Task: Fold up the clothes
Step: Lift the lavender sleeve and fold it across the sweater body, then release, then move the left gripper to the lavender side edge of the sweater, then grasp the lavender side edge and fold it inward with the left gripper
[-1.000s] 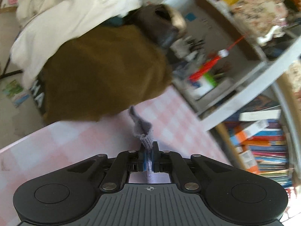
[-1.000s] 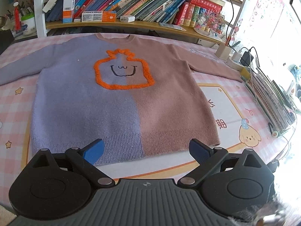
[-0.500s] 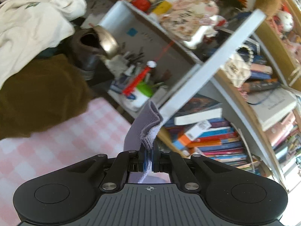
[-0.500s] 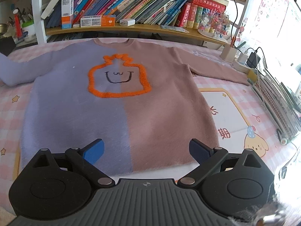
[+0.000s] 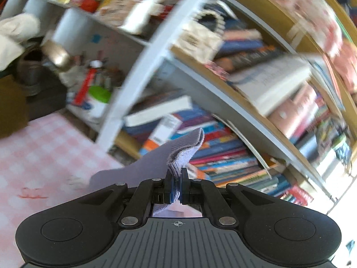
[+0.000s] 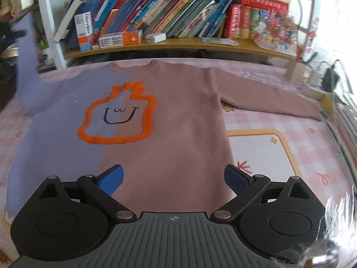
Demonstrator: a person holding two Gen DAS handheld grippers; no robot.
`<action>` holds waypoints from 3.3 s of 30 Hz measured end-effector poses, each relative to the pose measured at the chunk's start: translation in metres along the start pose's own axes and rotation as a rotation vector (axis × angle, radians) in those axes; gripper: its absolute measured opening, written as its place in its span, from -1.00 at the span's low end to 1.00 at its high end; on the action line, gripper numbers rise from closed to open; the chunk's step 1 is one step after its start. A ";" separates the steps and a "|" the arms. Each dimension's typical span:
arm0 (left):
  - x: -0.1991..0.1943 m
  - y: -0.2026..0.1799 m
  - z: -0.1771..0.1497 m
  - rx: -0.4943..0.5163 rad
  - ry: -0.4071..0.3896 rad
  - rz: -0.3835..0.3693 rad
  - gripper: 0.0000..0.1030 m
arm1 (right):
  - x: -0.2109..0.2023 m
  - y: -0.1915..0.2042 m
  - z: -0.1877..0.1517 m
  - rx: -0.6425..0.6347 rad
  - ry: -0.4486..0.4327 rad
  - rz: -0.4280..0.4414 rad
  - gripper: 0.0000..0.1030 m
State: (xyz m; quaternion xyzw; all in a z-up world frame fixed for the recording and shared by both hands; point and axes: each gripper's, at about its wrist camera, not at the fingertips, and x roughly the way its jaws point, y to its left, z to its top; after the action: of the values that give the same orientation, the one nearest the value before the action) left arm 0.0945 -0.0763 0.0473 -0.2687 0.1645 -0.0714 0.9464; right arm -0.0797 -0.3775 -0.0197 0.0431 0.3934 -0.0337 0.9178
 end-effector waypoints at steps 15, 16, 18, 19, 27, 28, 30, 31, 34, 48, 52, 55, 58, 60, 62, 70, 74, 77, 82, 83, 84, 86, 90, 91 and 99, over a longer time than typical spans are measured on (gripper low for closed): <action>0.075 -0.127 -0.103 0.295 0.142 0.047 -0.95 | 0.008 -0.080 -0.007 -0.005 0.063 0.085 0.89; 0.079 -0.130 -0.108 0.304 0.152 0.052 -0.95 | 0.008 -0.085 -0.009 0.001 0.067 0.081 0.89; 0.084 -0.135 -0.120 0.324 0.175 0.058 -0.95 | 0.007 -0.094 -0.012 0.014 0.075 0.071 0.89; 0.087 -0.136 -0.125 0.335 0.186 0.060 -0.95 | 0.006 -0.097 -0.014 0.018 0.078 0.066 0.89; 0.102 -0.143 -0.155 0.391 0.253 0.083 -0.95 | 0.000 -0.112 -0.022 0.032 0.089 0.036 0.89; 0.103 -0.145 -0.157 0.389 0.255 0.078 -0.95 | -0.001 -0.113 -0.023 0.035 0.090 0.032 0.89; 0.101 -0.153 -0.160 0.401 0.251 0.057 -0.95 | -0.001 -0.115 -0.024 0.036 0.094 0.029 0.89; 0.101 -0.157 -0.162 0.413 0.249 0.049 -0.95 | -0.002 -0.115 -0.024 0.034 0.095 0.029 0.89; 0.106 -0.165 -0.170 0.448 0.262 0.050 -0.95 | -0.004 -0.115 -0.026 0.023 0.095 0.027 0.89; 0.069 -0.162 -0.184 0.470 0.362 0.012 0.34 | -0.003 -0.116 -0.026 0.007 0.097 0.041 0.89; 0.010 -0.138 -0.174 0.504 0.317 0.058 0.40 | 0.006 -0.105 -0.020 -0.023 0.100 0.091 0.89; -0.032 -0.103 -0.166 0.504 0.301 0.191 0.40 | 0.015 -0.097 -0.015 -0.033 0.112 0.126 0.89; -0.071 -0.058 -0.156 0.441 0.305 0.346 0.40 | 0.024 -0.091 -0.010 -0.024 0.124 0.144 0.89; -0.091 -0.029 -0.149 0.392 0.305 0.426 0.40 | 0.027 -0.089 -0.008 -0.005 0.134 0.140 0.88; -0.101 -0.007 -0.146 0.346 0.313 0.477 0.40 | 0.031 -0.087 -0.007 0.018 0.149 0.133 0.88; -0.099 0.040 -0.136 0.238 0.353 0.485 0.39 | 0.033 -0.073 -0.012 0.062 0.199 0.078 0.67; -0.089 0.053 -0.133 0.202 0.389 0.427 0.39 | 0.030 -0.067 -0.018 0.079 0.215 0.055 0.34; -0.082 0.058 -0.134 0.196 0.425 0.398 0.35 | 0.029 -0.065 -0.020 0.103 0.221 0.032 0.20; -0.074 0.064 -0.136 0.176 0.467 0.380 -0.33 | 0.026 -0.060 -0.022 0.132 0.215 0.004 -0.18; -0.072 0.065 -0.136 0.179 0.471 0.376 -0.49 | 0.026 -0.058 -0.022 0.136 0.214 0.005 -0.31; -0.071 0.066 -0.136 0.175 0.482 0.350 -0.75 | 0.026 -0.057 -0.022 0.140 0.213 0.007 -0.40; -0.069 0.070 -0.134 0.145 0.506 0.286 -0.92 | 0.027 -0.054 -0.020 0.146 0.211 0.007 -0.59; -0.070 0.080 -0.124 0.129 0.484 0.265 -0.92 | 0.030 -0.049 -0.017 0.161 0.208 0.020 -0.74; -0.071 0.082 -0.120 0.126 0.475 0.264 -0.92 | 0.032 -0.046 -0.016 0.160 0.208 0.026 -0.74; -0.070 0.101 -0.102 0.132 0.443 0.303 -0.92 | 0.044 -0.023 -0.007 0.095 0.207 0.074 -0.75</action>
State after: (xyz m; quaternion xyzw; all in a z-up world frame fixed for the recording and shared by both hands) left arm -0.0022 -0.0248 -0.0686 -0.1567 0.4007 0.0033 0.9027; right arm -0.0567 -0.4007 -0.0570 0.1041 0.4823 -0.0138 0.8697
